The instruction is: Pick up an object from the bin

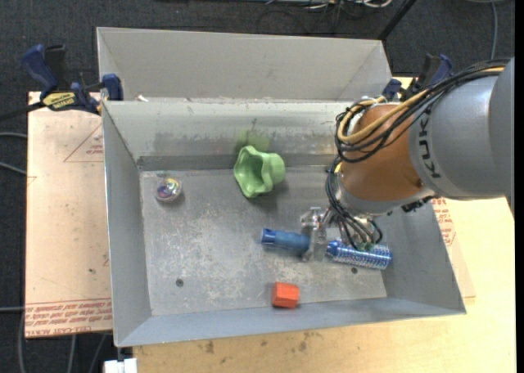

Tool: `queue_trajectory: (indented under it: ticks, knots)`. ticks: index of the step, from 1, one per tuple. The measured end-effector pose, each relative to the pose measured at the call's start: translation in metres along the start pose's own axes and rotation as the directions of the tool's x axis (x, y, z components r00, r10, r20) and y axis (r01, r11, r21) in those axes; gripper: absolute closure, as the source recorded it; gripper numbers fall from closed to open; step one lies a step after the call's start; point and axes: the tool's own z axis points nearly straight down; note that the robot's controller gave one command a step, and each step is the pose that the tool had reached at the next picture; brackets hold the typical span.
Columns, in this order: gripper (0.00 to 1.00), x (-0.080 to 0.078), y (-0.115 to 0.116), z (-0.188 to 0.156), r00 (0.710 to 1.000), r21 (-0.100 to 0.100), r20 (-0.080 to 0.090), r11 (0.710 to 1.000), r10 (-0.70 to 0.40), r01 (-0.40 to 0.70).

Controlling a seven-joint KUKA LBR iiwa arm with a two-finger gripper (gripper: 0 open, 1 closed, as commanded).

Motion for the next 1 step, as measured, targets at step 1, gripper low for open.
queue_trajectory:
  ticks: [1]
  knots:
    - [1.00, 0.0256, 0.0150, -0.1677, 1.000, 0.000, 0.009, 1.000, 0.016, -0.016]
